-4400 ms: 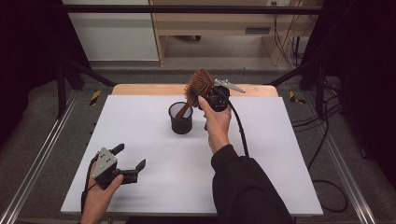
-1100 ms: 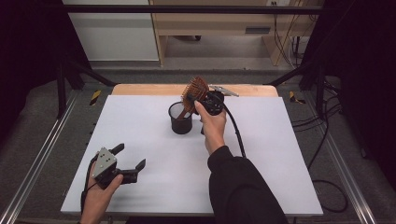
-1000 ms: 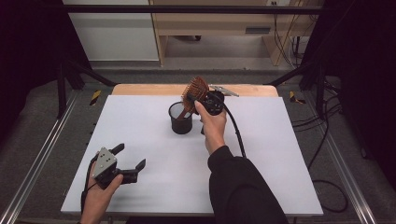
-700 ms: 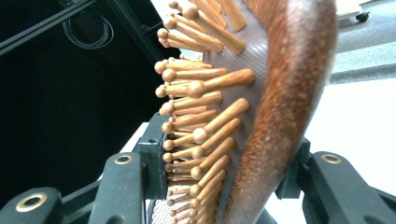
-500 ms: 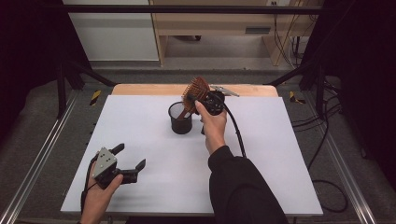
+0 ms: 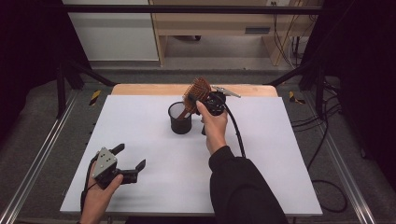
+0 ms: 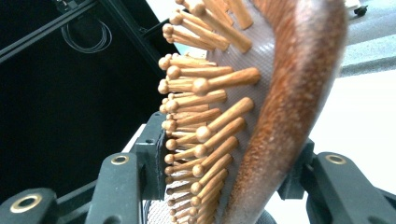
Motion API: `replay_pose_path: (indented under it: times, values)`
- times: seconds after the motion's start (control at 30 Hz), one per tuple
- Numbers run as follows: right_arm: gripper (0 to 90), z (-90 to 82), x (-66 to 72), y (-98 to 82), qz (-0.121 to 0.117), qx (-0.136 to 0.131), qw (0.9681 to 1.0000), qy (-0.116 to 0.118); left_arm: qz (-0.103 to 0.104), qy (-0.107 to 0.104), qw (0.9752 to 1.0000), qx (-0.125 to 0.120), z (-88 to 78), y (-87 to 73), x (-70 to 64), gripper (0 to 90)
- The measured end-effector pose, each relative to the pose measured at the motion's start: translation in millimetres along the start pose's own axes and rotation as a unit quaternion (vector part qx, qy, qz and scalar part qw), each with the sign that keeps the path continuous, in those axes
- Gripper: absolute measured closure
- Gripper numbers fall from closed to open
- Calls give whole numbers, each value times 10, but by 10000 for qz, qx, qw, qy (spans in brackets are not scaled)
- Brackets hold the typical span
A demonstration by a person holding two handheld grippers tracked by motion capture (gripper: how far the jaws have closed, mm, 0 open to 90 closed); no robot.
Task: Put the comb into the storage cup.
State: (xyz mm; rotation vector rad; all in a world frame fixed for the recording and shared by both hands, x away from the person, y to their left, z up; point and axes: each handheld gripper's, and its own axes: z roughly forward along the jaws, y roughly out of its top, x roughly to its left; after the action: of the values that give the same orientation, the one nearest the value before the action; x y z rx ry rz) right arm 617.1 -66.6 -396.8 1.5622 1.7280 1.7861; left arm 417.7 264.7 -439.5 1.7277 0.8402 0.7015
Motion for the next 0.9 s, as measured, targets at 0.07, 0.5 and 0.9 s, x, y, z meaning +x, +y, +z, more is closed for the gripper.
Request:
replay_pose_path:
  times: [0.07,0.5,0.9]
  values:
    - [467,3,0,0,10,3,10000,-6,-3,-4,10000,-1,0,0,1,26]
    - [452,4,-7,4,-1,19,10000,20,3,-18,10000,13,5,-1,-5,26]
    - [460,39,-22,24,-51,56,9999,85,13,-30,10000,35,12,-5,-12,26]
